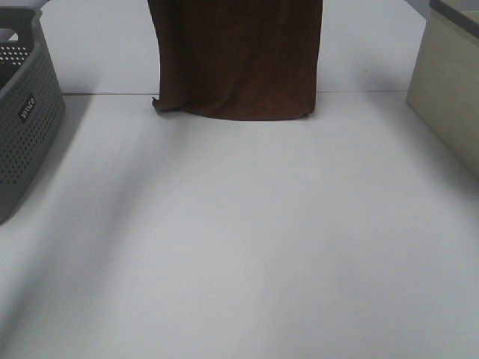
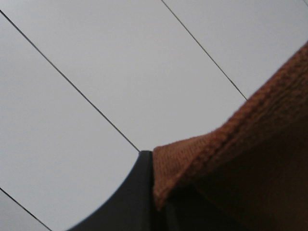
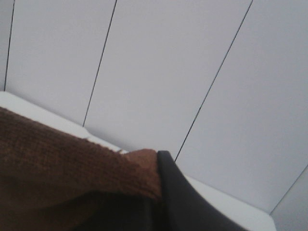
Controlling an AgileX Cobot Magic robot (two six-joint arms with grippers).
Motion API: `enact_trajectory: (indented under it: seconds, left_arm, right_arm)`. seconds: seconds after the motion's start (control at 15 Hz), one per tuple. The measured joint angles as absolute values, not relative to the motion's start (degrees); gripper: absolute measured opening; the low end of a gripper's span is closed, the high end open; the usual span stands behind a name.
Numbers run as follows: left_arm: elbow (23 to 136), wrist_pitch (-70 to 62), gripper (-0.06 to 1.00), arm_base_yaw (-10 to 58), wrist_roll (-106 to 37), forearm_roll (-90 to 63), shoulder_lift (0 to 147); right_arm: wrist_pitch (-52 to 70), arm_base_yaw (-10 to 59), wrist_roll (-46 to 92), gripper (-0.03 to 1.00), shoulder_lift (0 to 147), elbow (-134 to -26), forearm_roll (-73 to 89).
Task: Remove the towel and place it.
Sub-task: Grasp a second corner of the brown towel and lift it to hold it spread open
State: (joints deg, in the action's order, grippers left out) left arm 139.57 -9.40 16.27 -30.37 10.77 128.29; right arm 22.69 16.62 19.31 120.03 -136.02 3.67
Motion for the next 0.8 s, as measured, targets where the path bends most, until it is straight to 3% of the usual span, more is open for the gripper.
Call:
enact_trajectory:
  seconds: [0.2, 0.4, 0.53, 0.8]
  left_arm:
    - [139.6, -28.2, 0.0, 16.3, -33.3, 5.8, 125.7]
    - [139.6, -55.4, 0.0, 16.4, -35.0, 2.1, 120.1]
    - [139.8, -65.3, 0.0, 16.5, -35.0, 1.9, 119.7]
    - [137.9, -69.2, 0.0, 16.5, -29.3, 1.4, 119.2]
  right_arm:
    - [32.8, 16.6, 19.3, 0.01, 118.9, -136.0, 7.2]
    - [49.6, 16.6, 19.1, 0.01, 115.3, -136.0, 8.9]
    - [58.2, 16.6, 18.8, 0.01, 113.7, -136.0, 8.8]
    - [68.6, 16.6, 18.7, 0.01, 112.5, -136.1, 8.5]
